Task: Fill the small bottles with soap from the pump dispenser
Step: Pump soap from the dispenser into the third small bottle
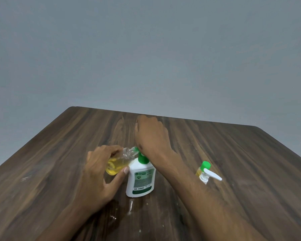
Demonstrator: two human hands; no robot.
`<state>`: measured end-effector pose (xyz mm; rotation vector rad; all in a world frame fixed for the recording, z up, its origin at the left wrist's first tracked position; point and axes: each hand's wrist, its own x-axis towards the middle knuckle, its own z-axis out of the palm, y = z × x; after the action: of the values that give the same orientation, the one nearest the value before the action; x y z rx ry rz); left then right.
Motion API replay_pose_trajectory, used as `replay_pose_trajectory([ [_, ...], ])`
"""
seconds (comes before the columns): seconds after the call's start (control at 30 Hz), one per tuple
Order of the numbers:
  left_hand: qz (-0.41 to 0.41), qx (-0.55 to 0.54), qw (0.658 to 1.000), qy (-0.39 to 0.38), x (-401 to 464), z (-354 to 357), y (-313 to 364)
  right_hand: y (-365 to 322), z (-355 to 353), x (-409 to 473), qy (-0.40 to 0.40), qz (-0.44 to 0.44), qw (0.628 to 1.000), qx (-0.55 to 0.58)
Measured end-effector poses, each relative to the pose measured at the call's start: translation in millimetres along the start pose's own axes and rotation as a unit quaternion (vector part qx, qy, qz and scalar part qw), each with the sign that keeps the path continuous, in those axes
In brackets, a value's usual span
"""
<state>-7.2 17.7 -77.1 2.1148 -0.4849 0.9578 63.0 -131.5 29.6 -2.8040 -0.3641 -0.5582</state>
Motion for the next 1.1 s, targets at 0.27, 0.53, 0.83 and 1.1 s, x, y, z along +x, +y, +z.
replay_pose_trajectory([
  [0.27,-0.002,0.005,1.000,-0.010,-0.5,-1.0,-1.0,0.0,-0.9,-1.0,-0.004,0.000,1.000,-0.003],
  [0.53,0.000,0.003,1.000,-0.011,-0.6,-0.1,-0.7,1.3,-2.8,-1.2,-0.004,0.000,1.000,0.009],
  [0.83,-0.001,0.000,1.000,-0.010,-0.5,1.9,-4.0,2.0,-2.1,-2.0,-0.005,-0.002,1.000,0.012],
  [1.1,0.000,-0.001,1.000,-0.014,-0.8,1.6,-4.2,3.2,-4.0,-2.2,-0.007,0.008,1.000,0.023],
])
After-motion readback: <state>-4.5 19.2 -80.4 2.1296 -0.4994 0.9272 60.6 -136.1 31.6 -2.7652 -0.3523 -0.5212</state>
